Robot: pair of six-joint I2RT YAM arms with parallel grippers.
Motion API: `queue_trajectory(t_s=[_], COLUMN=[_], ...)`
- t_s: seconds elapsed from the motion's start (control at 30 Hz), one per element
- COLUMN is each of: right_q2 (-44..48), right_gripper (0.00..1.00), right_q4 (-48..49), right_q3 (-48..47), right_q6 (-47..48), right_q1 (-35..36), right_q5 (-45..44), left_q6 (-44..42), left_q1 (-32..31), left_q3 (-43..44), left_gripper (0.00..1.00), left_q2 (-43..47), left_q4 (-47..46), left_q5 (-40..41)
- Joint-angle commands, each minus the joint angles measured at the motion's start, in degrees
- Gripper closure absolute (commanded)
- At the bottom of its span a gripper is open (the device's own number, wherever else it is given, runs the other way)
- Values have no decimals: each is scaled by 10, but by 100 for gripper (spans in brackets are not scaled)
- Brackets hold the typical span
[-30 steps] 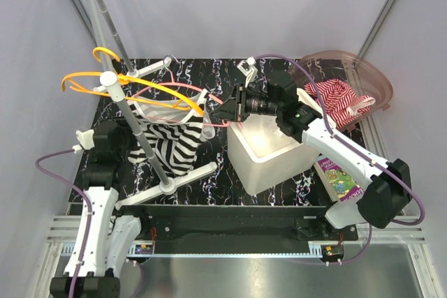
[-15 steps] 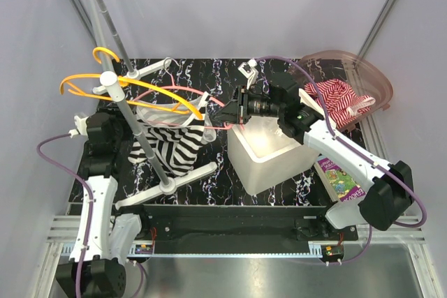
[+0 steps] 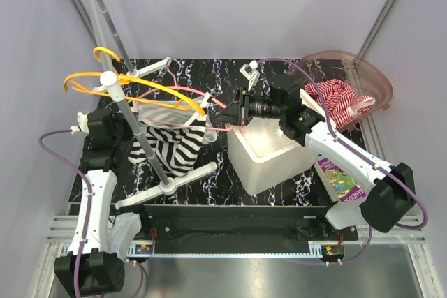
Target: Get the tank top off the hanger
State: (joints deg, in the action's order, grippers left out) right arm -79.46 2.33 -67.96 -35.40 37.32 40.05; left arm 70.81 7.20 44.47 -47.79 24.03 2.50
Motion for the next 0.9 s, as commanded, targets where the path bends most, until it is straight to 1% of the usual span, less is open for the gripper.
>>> queue_trajectory(t_s=[0.0,0.1,0.23,0.3,0.37,0.4,0.57,0.7,0.8,0.87], right_q2=[34,33,40,41,44,45,68,94,114,120], right_gripper=[100,100,100,100,100,100,100,100,100,100], right_q4=[35,23,8,-1,-6,-6,-7,-7,-2,-1], right_q3=[-3,-6,-5,-6,-5,-5,6,24,29,28], right_q6=[18,26,34,39,40,40,39,38,45,45], right_q1=[-1,-1,-1,-1,-2,-2,-2,-2,-2,-2], right_q5=[20,14,-4,-13,-16,-16,4,16,17,19], left_q6=[-18,-18,-15,-16,-20,-22,-51,-94,-98,-98], left_q1=[4,3,3,4,4,4,7,11,19,26], left_q3=[40,43,51,56,63,65,97,144,163,164], left_gripper=[74,82,84,86,91,100,100,100,100,100], left_q2=[-5,1,9,12,16,16,11,-1,-15,-20], left_q4=[-1,11,25,39,45,51,70,104,140,152], left_q5=[-9,-8,0,8,17,22,78,150,180,180])
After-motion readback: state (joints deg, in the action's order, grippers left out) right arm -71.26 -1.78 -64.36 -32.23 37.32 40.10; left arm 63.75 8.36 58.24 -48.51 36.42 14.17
